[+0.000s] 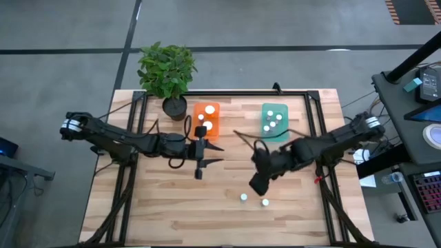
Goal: Pick and place medicine bottles into bin by pill shape (circle, oval)
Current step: Put the right blue capsule bottle into the orange bin
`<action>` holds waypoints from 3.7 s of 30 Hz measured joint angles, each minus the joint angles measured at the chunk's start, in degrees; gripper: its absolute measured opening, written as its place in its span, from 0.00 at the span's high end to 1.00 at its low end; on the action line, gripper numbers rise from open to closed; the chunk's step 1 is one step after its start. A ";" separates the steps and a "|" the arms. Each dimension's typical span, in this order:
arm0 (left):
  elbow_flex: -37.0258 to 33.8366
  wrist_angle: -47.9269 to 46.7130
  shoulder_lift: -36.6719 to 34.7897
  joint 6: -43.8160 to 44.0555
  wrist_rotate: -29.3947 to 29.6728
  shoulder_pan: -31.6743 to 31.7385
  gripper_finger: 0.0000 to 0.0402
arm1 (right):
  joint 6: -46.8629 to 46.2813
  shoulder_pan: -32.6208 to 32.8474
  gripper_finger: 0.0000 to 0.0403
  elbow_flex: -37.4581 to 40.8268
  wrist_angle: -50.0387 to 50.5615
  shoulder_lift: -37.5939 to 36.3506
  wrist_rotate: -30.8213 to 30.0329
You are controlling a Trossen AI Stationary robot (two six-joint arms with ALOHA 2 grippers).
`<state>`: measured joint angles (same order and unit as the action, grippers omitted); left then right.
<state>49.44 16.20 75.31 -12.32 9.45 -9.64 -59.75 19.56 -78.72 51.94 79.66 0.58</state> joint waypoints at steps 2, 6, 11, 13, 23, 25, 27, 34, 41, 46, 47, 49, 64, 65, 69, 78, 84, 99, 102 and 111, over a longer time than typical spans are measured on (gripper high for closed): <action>-0.42 -0.13 -0.72 0.00 0.00 -1.10 0.67 | -3.77 1.73 0.46 -2.24 3.71 2.91 0.10; -0.62 -0.11 -2.05 -0.02 0.00 -3.22 0.67 | -10.51 5.06 0.46 -5.13 8.54 7.80 1.64; -0.63 -0.22 -2.62 -0.04 0.00 -5.22 0.67 | -16.80 8.64 0.46 -5.64 9.37 12.16 4.43; -0.66 -0.22 -2.69 -0.04 0.00 -5.66 0.67 | -18.90 9.81 0.46 -5.63 9.83 13.61 4.55; -0.95 -0.30 -2.67 -0.09 0.00 -5.91 0.67 | -22.90 11.59 0.46 -5.55 12.29 18.53 4.46; -0.95 -0.28 -2.67 -0.18 0.00 -5.89 0.67 | -22.88 11.59 0.46 -5.55 12.29 18.92 4.36; -0.99 -0.31 -2.67 -0.47 0.04 -5.90 0.67 | -22.90 11.57 0.46 -5.53 12.09 19.51 3.97; -1.06 -0.37 -2.65 -0.59 0.39 -5.85 0.67 | -22.30 11.57 0.46 -5.44 10.65 21.95 4.12; -1.10 -0.54 -2.60 -0.59 0.44 -5.85 0.67 | -21.26 11.58 0.46 -5.44 9.99 24.77 4.39; -1.10 -0.51 -2.60 -0.59 0.46 -5.85 0.67 | -19.54 11.55 0.46 -5.37 9.59 26.40 4.97; -1.10 -0.55 -2.60 -0.61 0.46 -5.87 0.67 | -19.11 11.55 0.46 -5.37 9.49 26.40 5.05; -1.10 -0.52 -2.60 -0.60 0.46 -5.85 0.67 | -19.09 11.55 0.46 -5.37 9.46 26.34 5.07; -1.10 -0.52 -2.60 -0.59 0.48 -5.87 0.67 | -19.30 11.55 0.74 -5.37 9.12 26.31 5.47; -1.10 -0.50 -2.60 -0.59 0.48 -5.85 0.67 | -19.28 11.55 0.74 -5.37 9.12 26.31 5.47; -1.10 -0.50 -2.60 -0.60 0.50 -5.85 0.67 | -19.12 11.55 0.72 -5.37 9.51 26.17 5.48; -1.10 -0.73 -2.60 -1.56 1.92 -5.85 0.67 | -18.63 9.90 0.72 -5.37 17.08 19.82 3.71; -1.10 -1.52 -2.97 -3.44 3.58 -5.85 0.67 | -15.13 5.59 0.72 -5.37 17.75 13.73 -2.70; -1.90 -6.58 -8.17 -9.36 10.09 -5.71 0.67 | 15.17 -13.90 0.71 -7.45 5.53 10.25 -6.34; -3.57 -6.56 -10.66 -10.58 10.75 -5.71 0.67 | 21.22 -17.24 0.71 -10.29 4.39 11.68 -6.34; -8.91 -4.28 -17.28 -11.02 12.70 -4.07 0.67 | 37.25 -24.30 0.71 -24.60 3.59 20.40 -6.18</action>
<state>40.53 11.92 58.03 -23.33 22.16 -13.71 -22.50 -4.74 -103.33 55.53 100.06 -5.61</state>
